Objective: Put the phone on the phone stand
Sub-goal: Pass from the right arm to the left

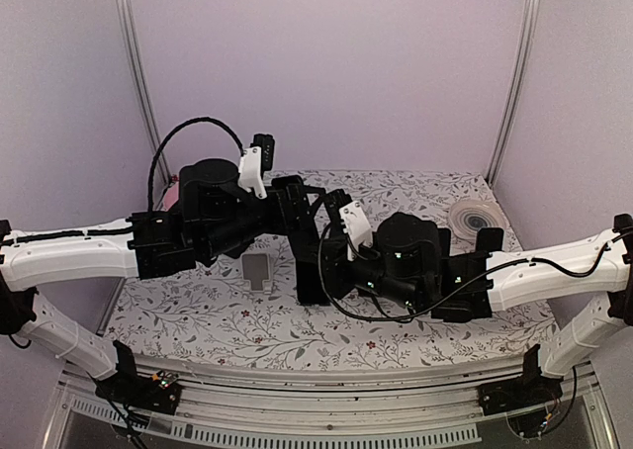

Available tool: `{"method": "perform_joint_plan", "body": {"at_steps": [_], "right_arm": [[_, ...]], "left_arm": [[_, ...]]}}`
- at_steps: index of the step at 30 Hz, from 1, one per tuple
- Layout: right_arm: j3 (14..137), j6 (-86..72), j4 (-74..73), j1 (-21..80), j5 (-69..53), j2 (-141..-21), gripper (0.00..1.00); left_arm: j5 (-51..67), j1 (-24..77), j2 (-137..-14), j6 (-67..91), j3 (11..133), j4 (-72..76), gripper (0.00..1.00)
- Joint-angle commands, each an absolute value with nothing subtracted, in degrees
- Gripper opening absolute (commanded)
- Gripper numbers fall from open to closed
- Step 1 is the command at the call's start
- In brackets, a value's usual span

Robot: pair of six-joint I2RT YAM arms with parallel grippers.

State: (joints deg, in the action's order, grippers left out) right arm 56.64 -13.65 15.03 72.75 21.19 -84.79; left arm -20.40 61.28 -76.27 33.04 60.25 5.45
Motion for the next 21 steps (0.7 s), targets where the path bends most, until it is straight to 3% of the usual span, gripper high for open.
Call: {"method": "perform_joint_plan", "body": {"at_steps": [1, 9, 15, 21], "right_arm": [[59.0, -12.9, 18.3, 73.3, 21.8, -84.7, 0.03], [59.0, -12.8, 18.3, 73.2, 22.0, -84.8, 0.05], [58.8, -13.0, 18.3, 73.2, 22.0, -84.8, 0.13], [58.6, -13.4, 18.2, 73.2, 22.0, -85.0, 0.18]], "left_arm": [[-20.7, 61.5, -75.6, 32.2, 59.5, 6.8, 0.25], [-21.4, 61.4, -75.2, 32.4, 59.0, 7.3, 0.12], [-21.9, 61.3, -74.5, 32.5, 58.0, 8.1, 0.0], [-21.9, 61.3, -74.2, 32.8, 57.3, 8.5, 0.0]]}}
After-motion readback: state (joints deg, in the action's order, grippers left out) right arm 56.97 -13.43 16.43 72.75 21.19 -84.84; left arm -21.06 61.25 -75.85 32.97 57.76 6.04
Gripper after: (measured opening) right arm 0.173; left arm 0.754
